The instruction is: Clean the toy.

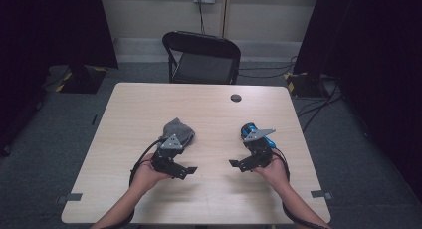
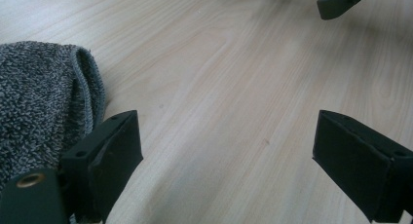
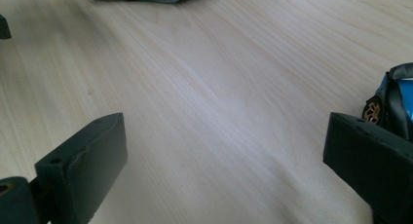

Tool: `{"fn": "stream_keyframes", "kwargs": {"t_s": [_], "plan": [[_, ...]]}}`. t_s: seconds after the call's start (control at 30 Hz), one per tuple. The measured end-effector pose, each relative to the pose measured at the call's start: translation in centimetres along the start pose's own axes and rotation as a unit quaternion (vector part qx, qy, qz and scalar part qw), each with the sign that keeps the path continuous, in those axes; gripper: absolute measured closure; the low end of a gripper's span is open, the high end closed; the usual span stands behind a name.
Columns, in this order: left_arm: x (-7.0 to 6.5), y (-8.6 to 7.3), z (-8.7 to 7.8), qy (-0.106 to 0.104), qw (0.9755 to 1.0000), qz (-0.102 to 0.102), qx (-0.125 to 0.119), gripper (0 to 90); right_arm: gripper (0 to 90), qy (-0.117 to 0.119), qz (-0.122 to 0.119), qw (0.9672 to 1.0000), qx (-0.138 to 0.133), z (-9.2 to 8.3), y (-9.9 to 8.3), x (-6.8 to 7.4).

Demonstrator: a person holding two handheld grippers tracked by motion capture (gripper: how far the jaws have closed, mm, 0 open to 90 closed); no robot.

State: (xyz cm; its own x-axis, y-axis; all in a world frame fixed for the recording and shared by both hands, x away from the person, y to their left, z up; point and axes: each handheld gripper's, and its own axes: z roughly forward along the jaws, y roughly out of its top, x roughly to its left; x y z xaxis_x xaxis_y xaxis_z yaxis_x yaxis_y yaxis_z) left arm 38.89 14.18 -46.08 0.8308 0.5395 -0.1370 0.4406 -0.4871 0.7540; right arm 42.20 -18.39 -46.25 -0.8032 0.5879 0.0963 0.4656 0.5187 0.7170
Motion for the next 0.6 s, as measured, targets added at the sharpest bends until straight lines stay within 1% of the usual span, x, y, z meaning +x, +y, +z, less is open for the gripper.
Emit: {"fn": "stream_keyframes", "kwargs": {"t_s": [0.07, 0.2, 0.27, 0.33, 0.37, 0.47, 0.6], "plan": [[-0.2, -0.4, 0.0, -0.002, 0.9999, 0.009, 0.007, 10.1, 1.6, 0.003, 0.000, 1.0000, -0.001, -0.2, -0.3, 0.2], [-0.4, -0.9, 0.0, -0.004, 0.9999, 0.010, 0.011, 10.1, 1.7, 0.008, 0.002, 1.0000, -0.002, -0.4, -0.8, 0.3], [-0.5, -1.1, 0.0, -0.005, 0.9999, 0.013, 0.008, 10.1, 1.6, 0.009, 0.001, 1.0000, -0.001, -0.5, -1.2, 0.5], [-0.6, -1.1, -0.1, -0.006, 0.9998, 0.015, 0.010, 10.1, 1.6, 0.011, 0.002, 0.9999, -0.001, -0.5, -1.4, 0.5], [-0.6, -1.2, -0.1, -0.004, 0.9998, 0.019, 0.008, 10.1, 1.6, 0.013, 0.000, 0.9999, 0.001, -0.5, -1.7, 0.7], [-0.7, -1.4, -0.4, -0.002, 0.9997, 0.023, 0.007, 10.1, 1.6, 0.015, -0.004, 0.9999, 0.005, -0.5, -2.2, 1.0], [-0.7, -1.6, -0.6, -0.003, 0.9997, 0.022, 0.005, 10.0, 1.6, 0.017, -0.006, 0.9998, 0.008, -0.5, -2.6, 1.2]]}}
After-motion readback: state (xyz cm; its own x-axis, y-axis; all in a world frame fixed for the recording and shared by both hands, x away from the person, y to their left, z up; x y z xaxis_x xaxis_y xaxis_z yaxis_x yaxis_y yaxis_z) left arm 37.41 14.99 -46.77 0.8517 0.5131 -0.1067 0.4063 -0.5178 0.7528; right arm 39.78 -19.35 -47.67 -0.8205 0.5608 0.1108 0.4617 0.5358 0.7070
